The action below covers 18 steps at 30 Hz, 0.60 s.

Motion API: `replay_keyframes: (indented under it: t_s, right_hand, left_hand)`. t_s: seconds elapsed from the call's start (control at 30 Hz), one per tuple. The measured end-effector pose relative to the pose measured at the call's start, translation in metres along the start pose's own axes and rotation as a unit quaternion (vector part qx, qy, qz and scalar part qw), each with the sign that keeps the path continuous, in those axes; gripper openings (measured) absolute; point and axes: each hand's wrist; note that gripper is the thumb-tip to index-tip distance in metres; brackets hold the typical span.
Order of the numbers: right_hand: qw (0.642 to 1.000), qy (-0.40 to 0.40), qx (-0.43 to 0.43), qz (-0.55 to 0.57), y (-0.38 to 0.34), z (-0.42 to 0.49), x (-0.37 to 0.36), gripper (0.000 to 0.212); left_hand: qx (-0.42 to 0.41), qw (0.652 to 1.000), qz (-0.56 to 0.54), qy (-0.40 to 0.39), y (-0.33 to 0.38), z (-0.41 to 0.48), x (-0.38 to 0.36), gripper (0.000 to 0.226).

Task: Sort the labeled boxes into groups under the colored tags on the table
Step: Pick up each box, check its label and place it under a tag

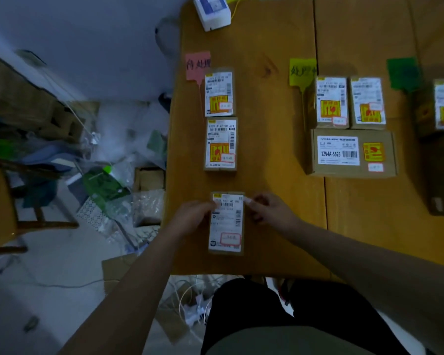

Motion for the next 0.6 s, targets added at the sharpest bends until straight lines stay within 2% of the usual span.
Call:
replay_keyframes:
  t_s: [0.1,0.27,0.47,0.6]
  right_hand:
    - [1.0,-0.026,0.014,-0.009,0.01,-0.011,-0.007,0.049]
    - [0.99,0.045,0.095,0.09,-0.014,-0.018,0.015,0.048]
    - [0.954,0.093,0.234,0.16,-0.101,-0.045,0.085,0.045]
    - [0.928,0.097,0.313,0.179,-0.147,-0.076,0.121,0.033]
  left_hand:
    - [-0.027,0.999,-0.042,-0.004,-0.006,-0.008,-0.018,0.024]
    - [-0.125,0.979,-0.161,0.019,0.02,-0.028,-0.032,0.03]
    - [-0.288,0.924,-0.248,0.038,0.105,-0.074,-0.035,0.02]
    - [-0.375,0.883,-0.278,0.051,0.149,-0.111,-0.037,0.03]
Point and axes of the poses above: each hand's wrist, its own z-axis towards the middle knuckle, its own x-axis out of the back of the hand, y = z × x, and after that the axes turned 3 degrees about y, right-handed
